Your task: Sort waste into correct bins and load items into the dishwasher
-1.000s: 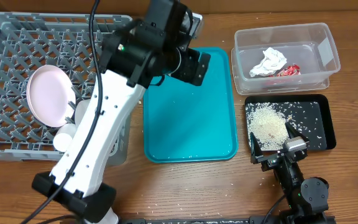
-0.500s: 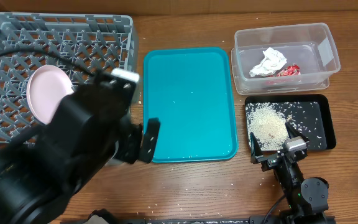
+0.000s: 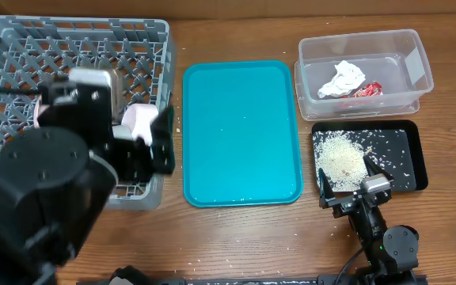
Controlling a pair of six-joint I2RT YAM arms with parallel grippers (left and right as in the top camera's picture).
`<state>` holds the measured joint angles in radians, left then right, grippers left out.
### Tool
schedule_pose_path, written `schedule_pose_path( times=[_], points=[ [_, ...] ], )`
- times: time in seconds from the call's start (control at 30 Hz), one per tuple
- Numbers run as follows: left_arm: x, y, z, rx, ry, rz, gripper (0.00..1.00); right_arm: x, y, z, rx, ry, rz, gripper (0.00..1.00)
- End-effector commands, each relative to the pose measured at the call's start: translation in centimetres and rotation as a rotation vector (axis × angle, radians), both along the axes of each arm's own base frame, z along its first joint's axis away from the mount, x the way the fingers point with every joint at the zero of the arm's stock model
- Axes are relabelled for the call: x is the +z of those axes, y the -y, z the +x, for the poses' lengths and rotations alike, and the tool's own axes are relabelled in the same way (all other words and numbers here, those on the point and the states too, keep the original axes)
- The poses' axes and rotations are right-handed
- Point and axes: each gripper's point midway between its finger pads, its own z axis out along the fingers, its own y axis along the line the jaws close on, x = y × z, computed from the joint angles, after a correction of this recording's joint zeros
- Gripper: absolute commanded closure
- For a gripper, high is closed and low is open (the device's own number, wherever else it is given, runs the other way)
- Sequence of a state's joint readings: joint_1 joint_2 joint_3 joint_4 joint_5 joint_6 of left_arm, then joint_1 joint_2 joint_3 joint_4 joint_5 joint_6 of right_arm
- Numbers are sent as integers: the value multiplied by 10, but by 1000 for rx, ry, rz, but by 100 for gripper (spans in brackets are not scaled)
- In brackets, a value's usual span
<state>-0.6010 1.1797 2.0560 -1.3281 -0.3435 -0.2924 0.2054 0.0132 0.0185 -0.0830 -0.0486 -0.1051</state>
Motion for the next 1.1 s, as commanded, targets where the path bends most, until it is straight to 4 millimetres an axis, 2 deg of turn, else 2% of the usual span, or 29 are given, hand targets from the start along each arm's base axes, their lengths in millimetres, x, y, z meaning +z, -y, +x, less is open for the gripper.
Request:
schedule_pose_path(
  times=[0.0,0.07,0.17,0.2,0.27,0.33,0.43,0.63,0.73,0.87,0.97,1.07],
  points=[
    [-17,17,29,-188,58,35,0,-3,-2,0,10,-2,4,0],
    [-29,24,36,-297,129,19,0,-3,-2,0,10,-2,3,0],
    [-60,15,40,-280,187,0,0,-3,-2,0,10,-2,3,0],
    [-90,7,35,-254,234,0,0,-3,-2,0,10,-2,3,0],
    [-108,1,29,-233,268,-13,0,-3,-2,0,10,-2,3,0],
    [-146,-11,18,-179,315,-57,0,-3,-2,0,10,-2,3,0],
    [-185,-17,6,-159,360,-62,0,-3,-2,0,10,-2,3,0],
    [-234,-31,-2,-98,426,-52,0,-3,-2,0,10,-2,3,0],
    [-266,-49,1,-3,432,-31,0,-3,-2,0,10,-2,3,0],
    [-294,-63,8,87,408,-37,0,-3,-2,0,10,-2,3,0],
    [-313,-69,14,132,399,-54,0,-3,-2,0,10,-2,3,0],
    [-314,-70,13,134,390,-51,0,-3,-2,0,10,-2,3,0]
  ],
)
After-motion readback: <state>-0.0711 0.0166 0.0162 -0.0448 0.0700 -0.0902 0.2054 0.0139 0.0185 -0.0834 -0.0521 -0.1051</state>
